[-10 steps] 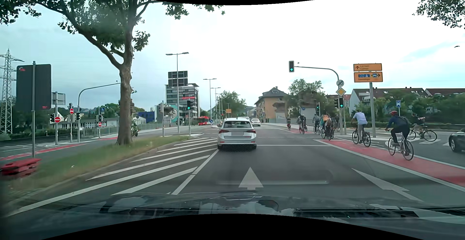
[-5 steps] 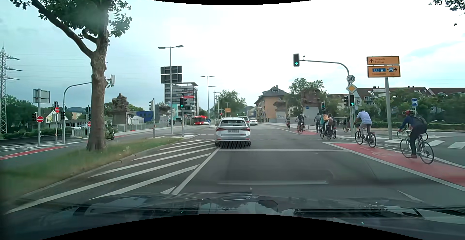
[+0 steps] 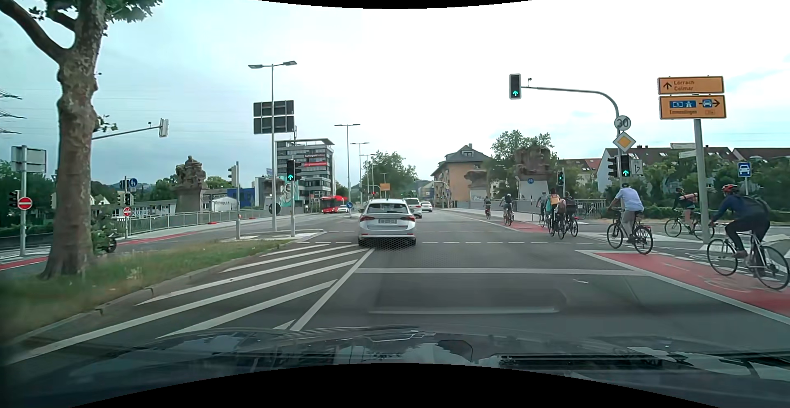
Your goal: Follow the waypoints while adhering to traffic rules and regulations
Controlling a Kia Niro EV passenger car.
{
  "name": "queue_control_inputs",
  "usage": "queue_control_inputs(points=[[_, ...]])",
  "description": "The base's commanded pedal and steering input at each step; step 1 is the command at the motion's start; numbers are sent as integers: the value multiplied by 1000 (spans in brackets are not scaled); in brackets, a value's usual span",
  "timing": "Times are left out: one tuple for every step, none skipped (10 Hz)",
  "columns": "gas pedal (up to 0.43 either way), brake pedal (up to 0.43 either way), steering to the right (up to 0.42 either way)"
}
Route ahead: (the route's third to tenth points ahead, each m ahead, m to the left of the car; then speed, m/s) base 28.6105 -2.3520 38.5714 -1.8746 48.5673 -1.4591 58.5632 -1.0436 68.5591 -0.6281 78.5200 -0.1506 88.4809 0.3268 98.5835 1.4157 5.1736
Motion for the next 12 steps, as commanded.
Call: queue_control_inputs(points=[[299, 0, 3], [299, 0, 3], [299, 0, 3], [299, 0, 3], [299, 0, 3], [287, 0, 3], [280, 0, 3], [280, 0, 3], [268, 0, 3], [248, 0, 3], [240, 0, 2], [240, 0, 2]])
